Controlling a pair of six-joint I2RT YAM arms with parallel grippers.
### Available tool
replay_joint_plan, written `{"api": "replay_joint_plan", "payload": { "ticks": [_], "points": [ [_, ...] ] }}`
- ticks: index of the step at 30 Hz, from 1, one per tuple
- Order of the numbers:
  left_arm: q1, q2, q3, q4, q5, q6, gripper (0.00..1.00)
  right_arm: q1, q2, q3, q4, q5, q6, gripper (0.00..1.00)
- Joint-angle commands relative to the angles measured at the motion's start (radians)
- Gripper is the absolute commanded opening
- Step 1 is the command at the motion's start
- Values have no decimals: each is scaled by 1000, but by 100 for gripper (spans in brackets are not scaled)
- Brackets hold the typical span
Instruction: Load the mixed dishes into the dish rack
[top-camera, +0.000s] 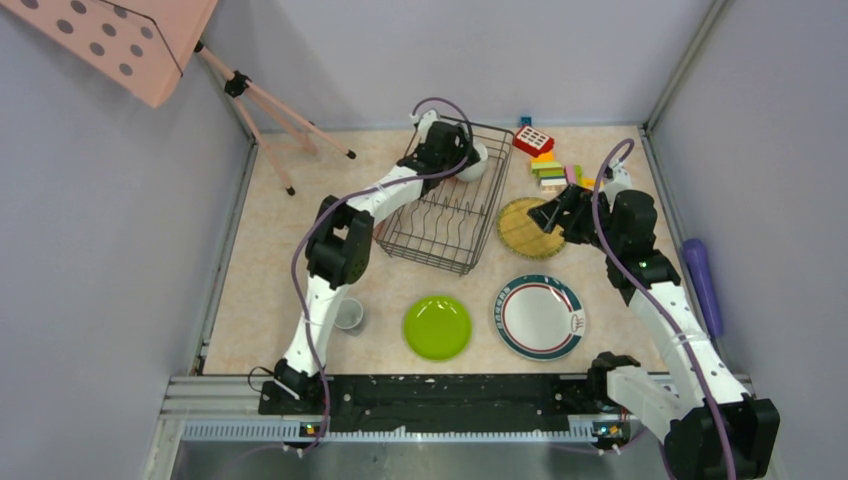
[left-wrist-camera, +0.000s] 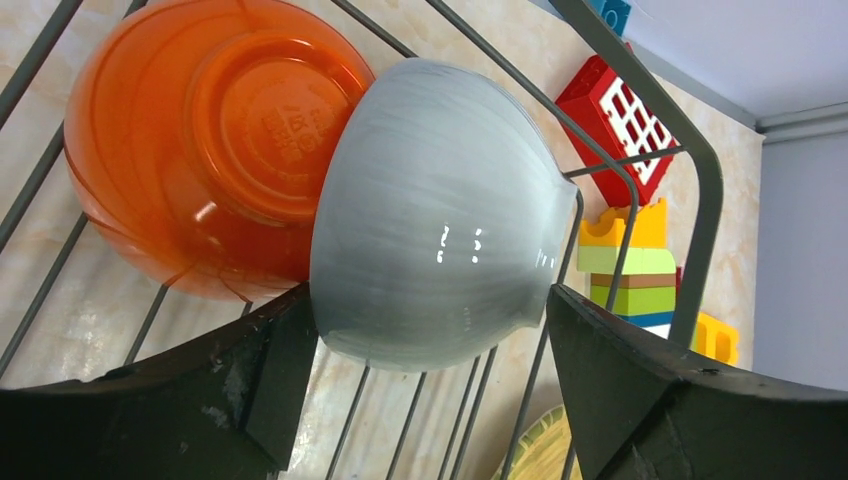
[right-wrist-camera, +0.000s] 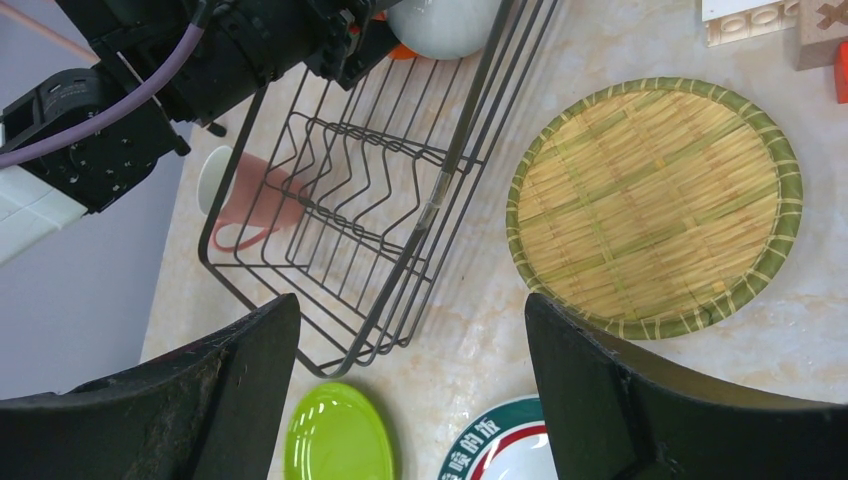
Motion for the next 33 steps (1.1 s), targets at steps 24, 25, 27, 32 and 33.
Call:
{"api": "replay_joint_plan", "payload": {
  "ticks": [24,25,27,32,33],
  "points": [
    [21,-233,-228,313,95,-2,24,5,-9,26,37,-15,-10,81],
    [22,-244,-242,330,103,-8,24,6,-12,26,35,-14,-10,81],
    [23,-262,-267,356,122,-19,24,5,-16,25,32,-14,-10,81],
    [27,-292,-318,415,199,-62,23,5,-18,25,30,-19,-7,81],
    [28,-294,-324,422,222,-81,23,5,-18,25,30,-19,-6,81]
  ]
}}
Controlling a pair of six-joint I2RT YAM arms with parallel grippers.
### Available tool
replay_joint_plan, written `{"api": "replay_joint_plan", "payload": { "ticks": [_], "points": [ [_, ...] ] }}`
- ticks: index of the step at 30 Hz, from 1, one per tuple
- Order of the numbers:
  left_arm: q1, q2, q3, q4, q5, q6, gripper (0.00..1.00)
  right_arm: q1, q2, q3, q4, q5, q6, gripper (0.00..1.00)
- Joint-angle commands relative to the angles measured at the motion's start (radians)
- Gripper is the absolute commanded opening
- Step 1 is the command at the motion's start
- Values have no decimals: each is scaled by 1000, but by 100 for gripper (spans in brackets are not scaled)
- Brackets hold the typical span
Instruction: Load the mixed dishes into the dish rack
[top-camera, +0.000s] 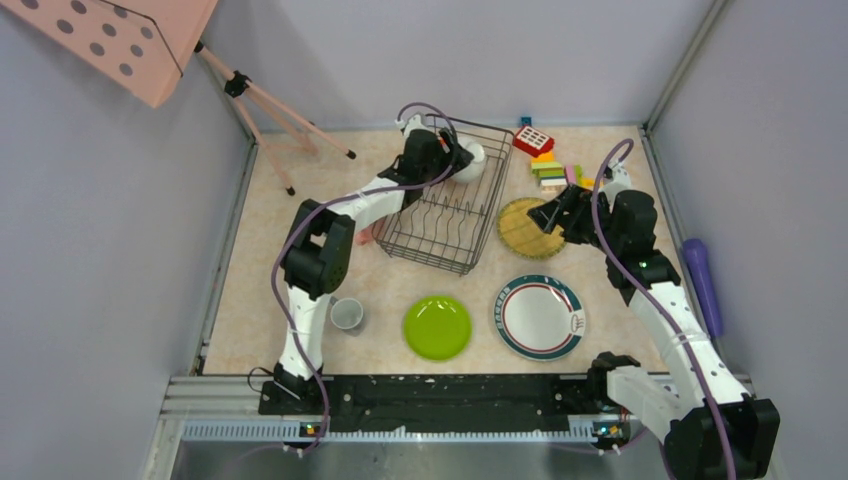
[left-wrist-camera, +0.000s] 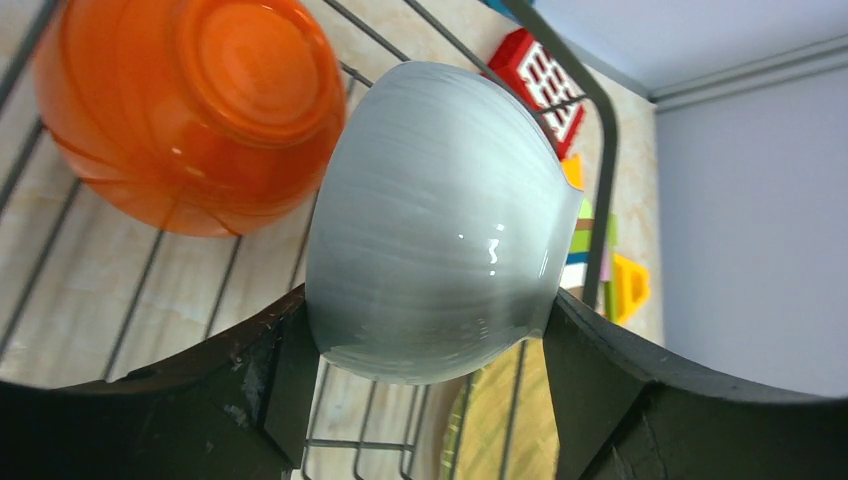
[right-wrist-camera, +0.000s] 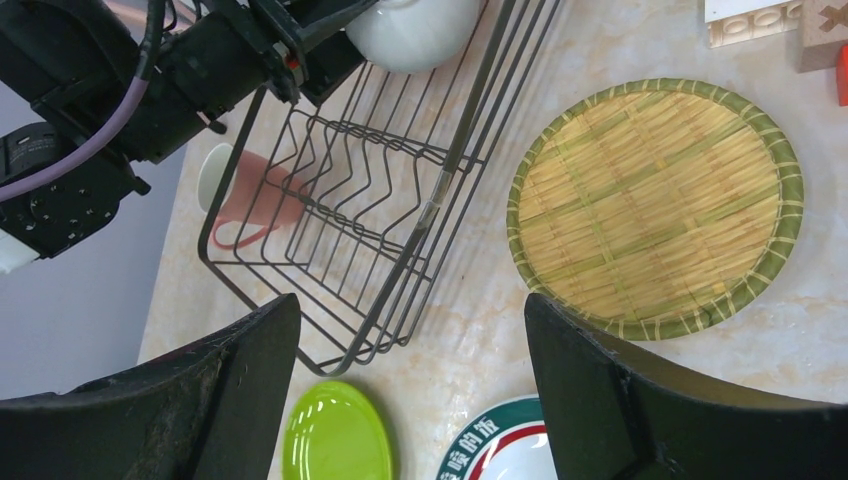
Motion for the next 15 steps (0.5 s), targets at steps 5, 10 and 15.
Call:
{"api": "replay_joint_plan", "payload": {
  "ticks": [5,10,15],
  "points": [
    [5,-111,-37,211,232,-152,23,6,-18,23,33,-17,6,81],
    [5,-98,-76,210,289,-206,24,6,-19,20,37,-19,13,81],
    [5,-69,-78,175,277,-218,28,6,-21,19,42,-27,21,81]
  ]
}}
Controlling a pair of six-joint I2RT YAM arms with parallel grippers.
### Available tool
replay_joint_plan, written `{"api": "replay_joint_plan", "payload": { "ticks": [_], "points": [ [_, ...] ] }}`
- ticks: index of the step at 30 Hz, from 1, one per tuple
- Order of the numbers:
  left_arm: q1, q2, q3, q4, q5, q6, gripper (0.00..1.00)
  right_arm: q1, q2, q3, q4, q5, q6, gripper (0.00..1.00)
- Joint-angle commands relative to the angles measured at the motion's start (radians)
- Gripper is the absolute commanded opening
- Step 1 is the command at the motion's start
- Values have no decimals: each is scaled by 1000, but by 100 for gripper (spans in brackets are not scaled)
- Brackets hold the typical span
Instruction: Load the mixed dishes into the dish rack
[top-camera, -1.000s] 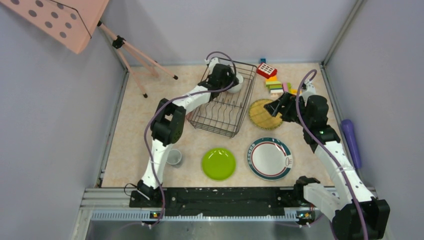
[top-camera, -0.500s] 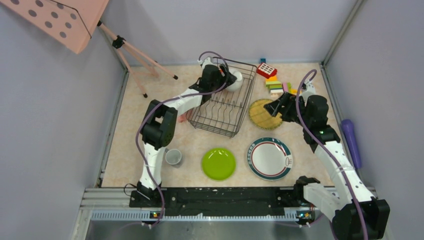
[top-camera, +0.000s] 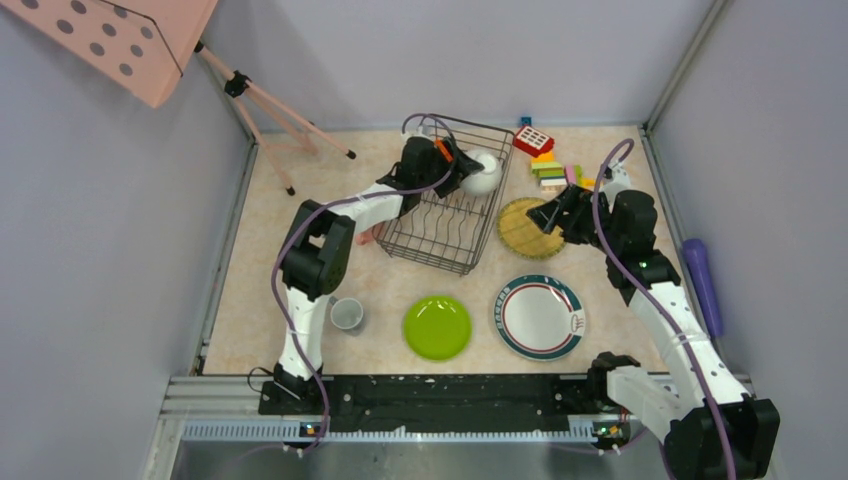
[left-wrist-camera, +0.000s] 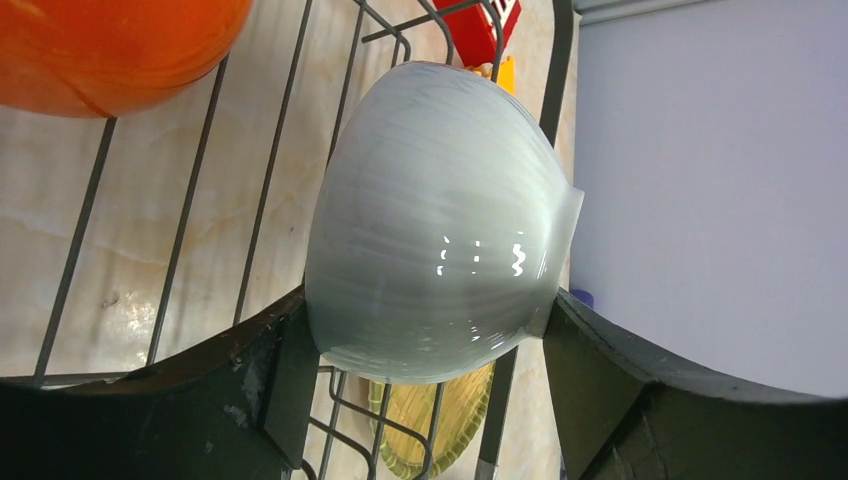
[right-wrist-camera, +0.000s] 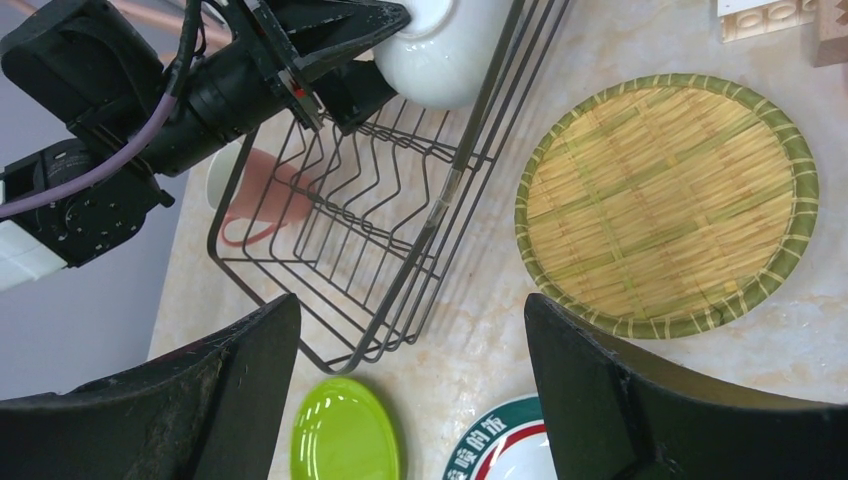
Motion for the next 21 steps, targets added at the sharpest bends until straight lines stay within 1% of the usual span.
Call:
{"api": "replay_joint_plan", "payload": {
  "ticks": [1,4,6,9,10,11,12,14,17,21],
  "points": [
    [2,-37,20,77,36,-41,30,6,-21,19,38,-13,10,81],
    [3,-10,54,32,25,-28,46,5,-28,19,35,-9,10,81],
    [4,0,82,-20,12,-16,58,6,-28,20,30,-5,11,81],
    [4,6,124,-116,-16,15,70,5,-26,24,19,8,10,83],
    [5,7,131,-139,-24,20,76,6,-22,27,13,15,10,83],
    [8,8,133,-155,-30,26,88,5,-19,29,6,22,10,84],
    [10,8,136,-167,-34,36,92,6,-16,31,1,28,11,86],
    [12,15,157,-201,-38,61,98,6,-11,32,-4,31,13,89],
    [17,22,171,-249,-41,88,98,6,-10,31,-4,37,18,92],
    [20,21,205,-321,-63,145,98,6,0,34,-20,57,19,93]
  ]
}}
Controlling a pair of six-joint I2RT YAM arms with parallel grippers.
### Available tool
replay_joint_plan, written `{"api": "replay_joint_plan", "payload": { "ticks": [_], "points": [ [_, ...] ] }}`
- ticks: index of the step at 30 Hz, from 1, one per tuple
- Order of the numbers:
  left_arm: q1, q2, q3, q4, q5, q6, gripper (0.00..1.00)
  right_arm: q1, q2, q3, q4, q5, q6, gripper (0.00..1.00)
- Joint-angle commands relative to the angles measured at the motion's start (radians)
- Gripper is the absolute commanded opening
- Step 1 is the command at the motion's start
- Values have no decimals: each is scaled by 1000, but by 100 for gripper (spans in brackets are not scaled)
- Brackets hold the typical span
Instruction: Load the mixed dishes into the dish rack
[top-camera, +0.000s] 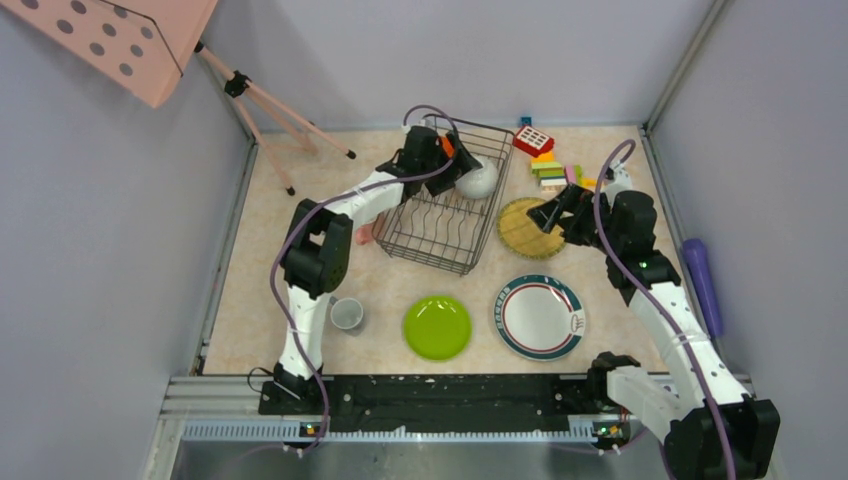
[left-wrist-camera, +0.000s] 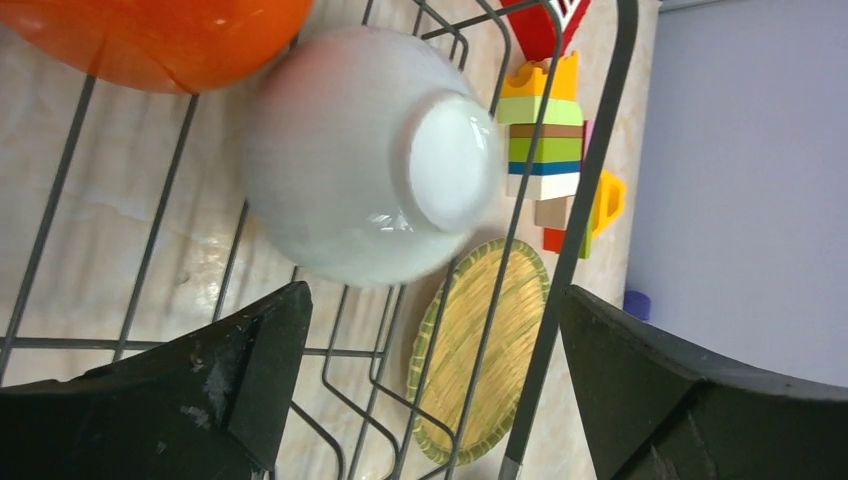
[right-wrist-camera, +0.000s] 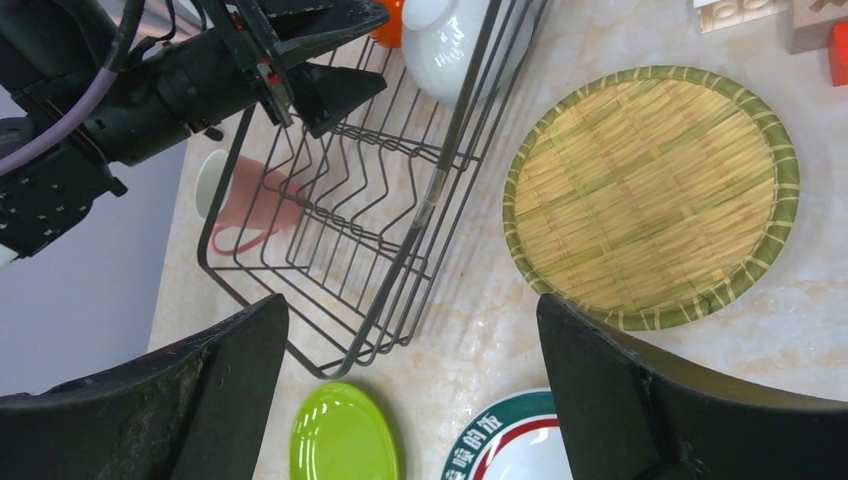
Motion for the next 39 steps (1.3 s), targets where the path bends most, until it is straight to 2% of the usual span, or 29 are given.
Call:
{"api": "replay_joint_plan", "payload": {
  "ticks": [1,8,13,18,23,25,32,36,39],
  "points": [
    [10,-7,73,-94,-41,91,98,5,10,38,-10,36,5,93],
    [8,-114,18,-137,-103,172,98,6,77,26,-32,115,39,91],
    [4,-210,-9,-158,-77,263,95,1,145,29,-122,388,170,78],
    [4,-354,-113,-142,-44,355,95,-55,194,-49,-20,296,159,76],
    [5,-493,-215,-163,28,457,97,-184,213,-227,285,49,194,77],
    [8,-543,-256,-171,59,476,97,-188,246,-233,316,43,192,76],
    [13,-705,-380,-216,27,468,97,-192,424,-212,382,36,179,70],
    [14,-814,-470,-180,37,453,98,-193,490,-210,420,52,198,69],
    [34,-889,-562,-131,77,456,99,-193,528,-215,469,42,226,62]
  ]
}}
